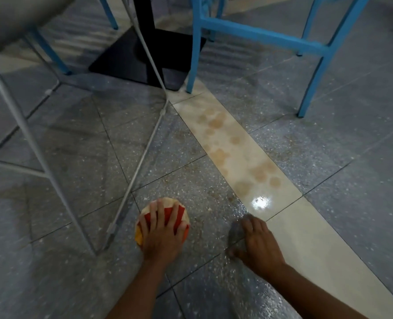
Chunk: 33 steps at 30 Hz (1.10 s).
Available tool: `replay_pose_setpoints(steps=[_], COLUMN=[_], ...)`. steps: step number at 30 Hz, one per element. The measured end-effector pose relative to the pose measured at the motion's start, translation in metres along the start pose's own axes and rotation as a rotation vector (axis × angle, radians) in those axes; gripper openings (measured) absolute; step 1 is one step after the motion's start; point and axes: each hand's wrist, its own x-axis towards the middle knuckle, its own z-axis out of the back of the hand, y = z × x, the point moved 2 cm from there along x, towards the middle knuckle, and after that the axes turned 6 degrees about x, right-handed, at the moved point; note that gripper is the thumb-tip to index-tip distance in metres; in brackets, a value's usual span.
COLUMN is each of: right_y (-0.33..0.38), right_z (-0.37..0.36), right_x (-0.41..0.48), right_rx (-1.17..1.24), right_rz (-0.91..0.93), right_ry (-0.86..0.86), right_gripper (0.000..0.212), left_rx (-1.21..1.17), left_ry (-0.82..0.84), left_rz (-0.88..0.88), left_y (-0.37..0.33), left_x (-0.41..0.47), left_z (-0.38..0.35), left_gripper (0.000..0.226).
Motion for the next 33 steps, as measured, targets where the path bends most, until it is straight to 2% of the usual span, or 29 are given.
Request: replay_pose_setpoints(steps=[2,5,10,12,14,16,18,20,22,24,26,29,31,33], right_y=[-0.009,-0.02,-0.023,-0.021,-0.019,-0.019,-0.018,-0.017,-0.017,-0.016,-0.017,-0.018,-0.02,-0.022], right_z=[0.001,0.003,0.002,0.0,-0.002,-0.002,-0.001,0.001,0.004,0.006,0.007,0.005,0.005,0.007], right_x=[0.001,0.002,0.004,0.005,0.006,0.007,0.007,0.007,0.006,0.004,0.003,0.002,0.004,0.004], right_rx=[-0.026,-0.026,0.038,0.039,0.043,0.052,0.061,0.066,0.064,0.063,0.065,0.068,0.065,0.081], right_rz=[-0.047,-0.094,-0.097,-0.11,-0.136,-0.145,-0.147,-0.152,-0.156,-0.148,-0.141,-0.131,-0.126,-0.113], right_ry=[-0.007,0.0,-0.028,-0.028,-0.015,-0.018,-0.027,-0.026,-0.022,-0.026,-0.022,-0.024,-0.02,-0.01], right_gripper=[0.111,0.107,0.103,0.105,0.106,0.104,0.101,0.101,0.1,0.1,0.102,0.103,0.1,0.098], left_rx=[-0.03,-0.049,0.12,0.159,0.136,0.046,-0.021,0.004,0.037,0.079,0.108,0.133,0.109,0.054], left_ry=[-0.047,-0.043,-0.042,-0.004,-0.02,0.047,0.087,0.068,0.042,0.03,0.019,0.009,0.02,0.037], left_rz=[-0.012,-0.16,-0.402,-0.352,-0.189,0.041,0.109,-0.028,-0.271,-0.472,-0.57,-0.469,-0.307,-0.064], left_y=[-0.006,-0.005,0.048,0.061,0.049,0.014,-0.031,-0.073,-0.096,-0.087,-0.049,0.004,0.002,-0.03], left_x=[-0.013,-0.056,-0.095,-0.07,-0.035,-0.004,0.01,-0.001,-0.039,-0.079,-0.097,-0.08,-0.05,-0.025], left_z=[-0.007,-0.033,-0.057,-0.045,-0.028,-0.013,-0.008,-0.017,-0.039,-0.056,-0.064,-0.05,-0.036,-0.021], left_gripper=[0.072,0.063,0.062,0.06,0.07,0.081,0.083,0.075,0.065,0.064,0.065,0.065,0.071,0.075])
